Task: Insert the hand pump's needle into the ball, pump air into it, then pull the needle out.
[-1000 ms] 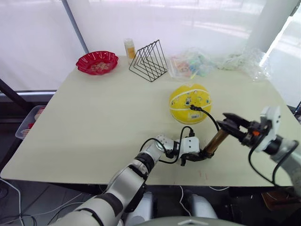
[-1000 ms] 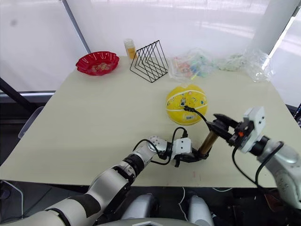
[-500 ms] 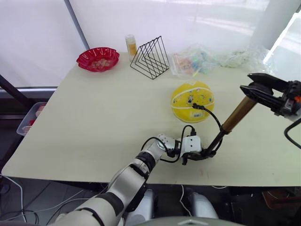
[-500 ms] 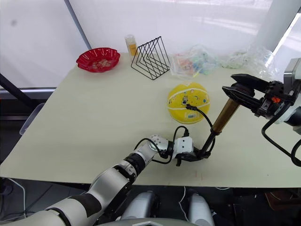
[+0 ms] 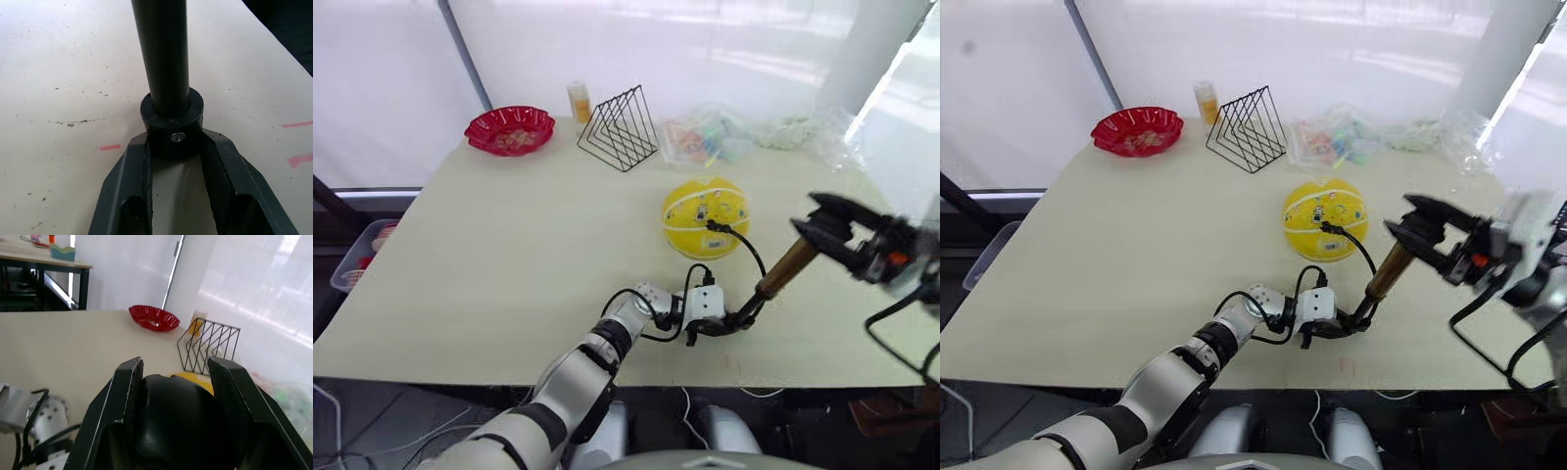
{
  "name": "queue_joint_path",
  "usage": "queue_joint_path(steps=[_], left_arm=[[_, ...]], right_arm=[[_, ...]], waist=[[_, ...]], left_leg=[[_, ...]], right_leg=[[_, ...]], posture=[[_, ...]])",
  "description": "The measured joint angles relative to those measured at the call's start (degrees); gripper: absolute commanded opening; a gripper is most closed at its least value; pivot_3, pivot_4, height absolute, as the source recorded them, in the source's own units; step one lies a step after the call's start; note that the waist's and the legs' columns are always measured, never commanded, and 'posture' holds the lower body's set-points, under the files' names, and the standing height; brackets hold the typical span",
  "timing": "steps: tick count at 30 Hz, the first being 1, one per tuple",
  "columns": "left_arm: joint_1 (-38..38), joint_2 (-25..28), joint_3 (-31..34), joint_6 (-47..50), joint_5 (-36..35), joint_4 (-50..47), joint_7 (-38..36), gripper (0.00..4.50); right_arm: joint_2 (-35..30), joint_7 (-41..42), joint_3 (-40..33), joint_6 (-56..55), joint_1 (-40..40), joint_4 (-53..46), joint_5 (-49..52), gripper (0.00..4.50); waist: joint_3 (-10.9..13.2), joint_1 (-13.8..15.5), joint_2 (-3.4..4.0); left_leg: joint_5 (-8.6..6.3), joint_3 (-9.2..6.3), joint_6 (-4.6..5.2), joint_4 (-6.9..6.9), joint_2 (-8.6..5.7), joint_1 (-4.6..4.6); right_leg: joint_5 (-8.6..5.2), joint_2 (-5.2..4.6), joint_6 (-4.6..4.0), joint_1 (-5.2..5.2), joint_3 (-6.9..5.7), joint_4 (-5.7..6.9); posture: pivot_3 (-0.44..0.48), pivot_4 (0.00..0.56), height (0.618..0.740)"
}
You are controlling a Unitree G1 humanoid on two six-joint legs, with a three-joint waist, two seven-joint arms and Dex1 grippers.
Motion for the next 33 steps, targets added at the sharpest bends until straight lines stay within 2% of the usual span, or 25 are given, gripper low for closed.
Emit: queue_joint_path(steps=[3,5,8,13,16,21,26,28,33], left_arm=[[-0.1,0.1,0.0,0.0,0.0,0.0,0.3,1.00],[-0.1,0.2,0.0,0.0,0.1,0.3,0.2,1.00],[-0.1,0.1,0.0,0.0,0.1,0.4,0.1,1.00],[-0.1,0.0,0.0,0.1,0.0,0.5,0.2,1.00],[-0.1,-0.1,0.0,0.1,0.0,0.4,0.2,1.00],[-0.5,-1.0,0.0,-0.1,-0.1,0.1,-0.3,1.00],[-0.6,-1.4,0.1,-0.4,-0.6,-0.2,-0.8,1.00],[-0.9,-1.7,0.1,-0.4,-0.9,-0.2,-0.7,1.00],[-1.0,-1.8,0.2,-0.5,-1.0,-0.2,-0.6,1.00]], right_arm=[[2.8,0.4,5.1,-5.0,1.6,3.7,-4.7,1.58],[7.1,0.6,9.1,-9.8,1.9,8.2,-8.4,1.58],[9.5,0.9,13.0,-14.3,2.8,13.4,-12.6,1.58],[10.1,1.1,14.2,-17.3,3.0,14.4,-14.2,1.58],[7.5,1.4,13.9,-15.6,2.0,12.8,-13.5,1.58],[-1.9,1.7,9.5,-2.0,-3.7,8.8,-4.7,1.58],[-8.1,0.5,2.5,8.1,-8.6,4.9,5.9,1.58],[-12.5,-0.9,-2.0,13.0,-12.4,4.5,11.8,1.58],[-18.2,-3.1,-7.9,20.3,-16.9,2.7,19.8,1.58]], waist=[[-0.1,0.0,0.20],[-0.3,0.1,0.09],[-0.5,0.1,0.25],[-0.6,0.1,0.32],[-0.5,0.1,0.48],[0.3,0.4,1.34],[0.6,0.8,1.40],[1.0,1.0,1.69],[1.3,1.2,1.44]], left_leg=[[0.01,-0.01,0.00,0.05,0.02,0.08],[0.01,-0.11,0.00,0.04,0.13,0.09],[0.01,-0.12,0.00,0.03,0.11,0.07],[0.01,-0.11,0.00,0.03,0.08,0.08],[0.01,-0.11,0.00,0.03,0.07,0.05],[0.03,-0.02,0.00,0.13,-0.14,-0.33],[0.03,-0.01,0.00,0.18,-0.24,-0.92],[0.04,0.01,0.03,0.23,-0.45,-1.09],[0.04,0.00,0.03,0.25,-0.44,-1.12]], right_leg=[[-0.11,0.03,0.19,0.00,0.07,0.08],[-0.01,0.19,0.02,0.00,-0.01,0.09],[0.03,0.23,-0.01,-0.01,-0.03,0.09],[0.01,0.23,-0.05,-0.01,-0.01,0.09],[0.01,0.21,-0.05,-0.01,-0.01,0.08],[0.07,0.10,0.02,-0.26,0.02,0.08],[0.20,0.05,0.24,-0.74,-0.03,0.04],[0.30,-0.31,0.40,-0.87,0.03,0.03],[0.29,-0.36,0.40,-0.88,0.03,0.02]], posture=[[0.000,0.150,0.737],[0.000,0.150,0.737],[0.000,0.150,0.737],[0.000,0.150,0.737],[0.000,0.150,0.737],[0.000,0.150,0.737],[0.000,0.150,0.737],[0.000,0.150,0.737],[0.000,0.150,0.737]])
